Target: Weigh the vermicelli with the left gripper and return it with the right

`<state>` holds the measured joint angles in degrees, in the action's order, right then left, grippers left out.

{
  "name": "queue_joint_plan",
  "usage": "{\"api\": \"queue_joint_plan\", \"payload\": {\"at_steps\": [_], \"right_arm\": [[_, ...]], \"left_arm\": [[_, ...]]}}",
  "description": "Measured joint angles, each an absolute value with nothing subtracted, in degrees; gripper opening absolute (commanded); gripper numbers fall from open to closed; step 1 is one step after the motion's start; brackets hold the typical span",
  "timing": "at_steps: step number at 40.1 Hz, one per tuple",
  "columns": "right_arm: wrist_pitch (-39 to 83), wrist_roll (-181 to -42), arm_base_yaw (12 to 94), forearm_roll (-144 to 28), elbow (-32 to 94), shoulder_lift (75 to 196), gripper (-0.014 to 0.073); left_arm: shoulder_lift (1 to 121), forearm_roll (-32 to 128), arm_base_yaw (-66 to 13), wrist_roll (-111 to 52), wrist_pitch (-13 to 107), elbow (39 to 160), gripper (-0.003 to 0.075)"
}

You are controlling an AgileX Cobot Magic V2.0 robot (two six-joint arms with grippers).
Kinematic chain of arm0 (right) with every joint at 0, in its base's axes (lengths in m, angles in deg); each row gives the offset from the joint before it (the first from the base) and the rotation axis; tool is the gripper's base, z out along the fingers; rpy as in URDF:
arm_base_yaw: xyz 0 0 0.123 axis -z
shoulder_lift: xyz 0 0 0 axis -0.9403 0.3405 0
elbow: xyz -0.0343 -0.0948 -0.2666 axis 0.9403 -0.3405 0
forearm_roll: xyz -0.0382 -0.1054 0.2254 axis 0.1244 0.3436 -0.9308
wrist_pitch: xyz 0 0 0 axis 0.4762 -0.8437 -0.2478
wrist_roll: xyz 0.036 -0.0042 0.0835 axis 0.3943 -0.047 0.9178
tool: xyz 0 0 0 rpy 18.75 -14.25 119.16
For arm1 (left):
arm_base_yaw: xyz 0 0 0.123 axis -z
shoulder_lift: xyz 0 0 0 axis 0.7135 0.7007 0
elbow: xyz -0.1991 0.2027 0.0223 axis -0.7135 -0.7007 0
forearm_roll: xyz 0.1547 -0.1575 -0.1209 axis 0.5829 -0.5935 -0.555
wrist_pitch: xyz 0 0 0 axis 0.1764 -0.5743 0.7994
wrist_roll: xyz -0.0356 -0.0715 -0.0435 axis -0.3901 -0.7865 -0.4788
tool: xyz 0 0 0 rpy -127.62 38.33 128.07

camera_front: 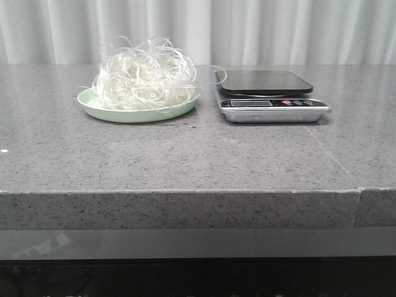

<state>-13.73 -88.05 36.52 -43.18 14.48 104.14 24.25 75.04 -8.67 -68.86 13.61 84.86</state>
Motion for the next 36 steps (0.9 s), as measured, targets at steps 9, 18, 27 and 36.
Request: {"api": "queue_joint_plan", "payload": {"at_steps": [9, 18, 27, 36], "right_arm": [[-13.6, -88.0, 36.5, -43.2, 14.5, 104.1, 0.0157], [-13.6, -88.0, 36.5, -43.2, 14.5, 104.1, 0.0157], [-13.6, -88.0, 36.5, -43.2, 14.5, 104.1, 0.0157], [-13.6, -88.0, 36.5, -43.2, 14.5, 104.1, 0.0157]], "left_arm": [[24.2, 75.0, -8.7, -68.9, 13.6, 84.9, 0.0155], [24.2, 75.0, -8.7, -68.9, 13.6, 84.9, 0.0155], [24.2, 75.0, -8.7, -68.9, 13.6, 84.9, 0.0155], [23.7, 74.9, -9.8, -68.9, 14.1, 83.6, 0.0155]]}}
